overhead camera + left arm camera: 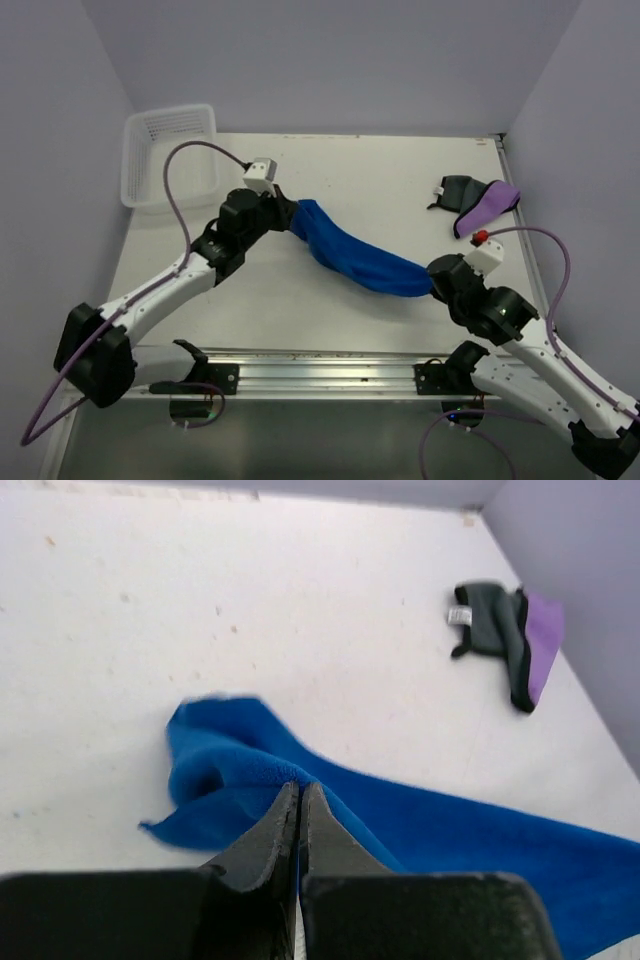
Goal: Roll the towels
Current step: Flatten the towel
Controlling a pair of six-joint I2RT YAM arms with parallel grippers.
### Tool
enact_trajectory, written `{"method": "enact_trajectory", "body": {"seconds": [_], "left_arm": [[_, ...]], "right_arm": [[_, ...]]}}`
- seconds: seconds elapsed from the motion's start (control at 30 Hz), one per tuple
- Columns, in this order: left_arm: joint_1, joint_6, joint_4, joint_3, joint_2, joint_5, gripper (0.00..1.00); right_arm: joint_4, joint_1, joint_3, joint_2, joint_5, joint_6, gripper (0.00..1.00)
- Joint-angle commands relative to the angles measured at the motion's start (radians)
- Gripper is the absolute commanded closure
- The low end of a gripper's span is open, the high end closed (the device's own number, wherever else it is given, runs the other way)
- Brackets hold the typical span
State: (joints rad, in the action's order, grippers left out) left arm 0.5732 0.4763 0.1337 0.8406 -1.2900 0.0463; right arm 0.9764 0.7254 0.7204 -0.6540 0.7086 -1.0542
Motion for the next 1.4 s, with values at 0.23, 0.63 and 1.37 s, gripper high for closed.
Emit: {"method": "enact_trajectory", "body": {"seconds": [0.23, 0.63, 1.37], "left_arm": [[0.002, -0.087, -0.419, 0.071, 0.261, 0.354, 1.0], [0.004, 0.004, -0.22, -0.163, 0.172, 0.11, 0.94], [0.043, 0.11, -0.269, -0.256, 0.167, 0.266, 0.33]], "right_arm": [[-0.171, -0.087, 0.31, -0.203, -0.036, 0.201, 1.0], [-0.372, -0.414, 0.076, -0.321, -0.343, 0.249, 1.0], [-0.539, -0.618, 0.057, -0.51, -0.491, 0.379, 1.0]]}}
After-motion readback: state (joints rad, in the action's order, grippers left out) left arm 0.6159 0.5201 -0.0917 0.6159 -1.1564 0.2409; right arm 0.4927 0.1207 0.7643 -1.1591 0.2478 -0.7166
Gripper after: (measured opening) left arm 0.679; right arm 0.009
